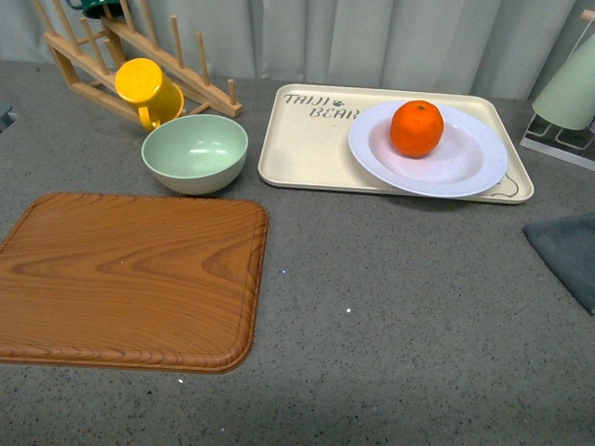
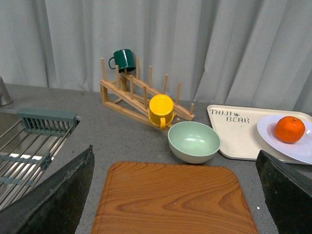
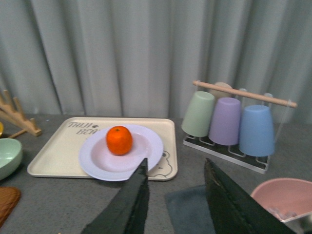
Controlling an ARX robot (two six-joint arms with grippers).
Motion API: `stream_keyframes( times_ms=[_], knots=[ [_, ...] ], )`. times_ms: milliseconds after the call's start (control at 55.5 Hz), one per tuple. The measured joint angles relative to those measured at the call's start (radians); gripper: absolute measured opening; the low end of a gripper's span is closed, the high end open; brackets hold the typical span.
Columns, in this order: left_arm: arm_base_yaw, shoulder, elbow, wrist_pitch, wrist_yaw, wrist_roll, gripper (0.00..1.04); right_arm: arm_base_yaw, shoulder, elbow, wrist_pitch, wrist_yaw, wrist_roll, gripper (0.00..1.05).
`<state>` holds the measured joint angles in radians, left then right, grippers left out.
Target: Place orange and plate with both arms
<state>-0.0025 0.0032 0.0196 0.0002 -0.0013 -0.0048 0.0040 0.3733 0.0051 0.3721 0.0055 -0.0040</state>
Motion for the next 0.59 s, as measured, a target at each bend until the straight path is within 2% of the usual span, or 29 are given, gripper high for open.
stream_keyframes(
  times_ms=[126,595],
  knots=[
    [0.000,0.000,0.000,0.000,0.000,0.000,0.98,-0.001,-0.053,0.000,-0.048,-0.007,-0.003,0.01],
    [0.000,0.000,0.000,0.000,0.001,0.000,0.98,-0.002,-0.231,0.001,-0.230,-0.007,0.001,0.01]
  ],
)
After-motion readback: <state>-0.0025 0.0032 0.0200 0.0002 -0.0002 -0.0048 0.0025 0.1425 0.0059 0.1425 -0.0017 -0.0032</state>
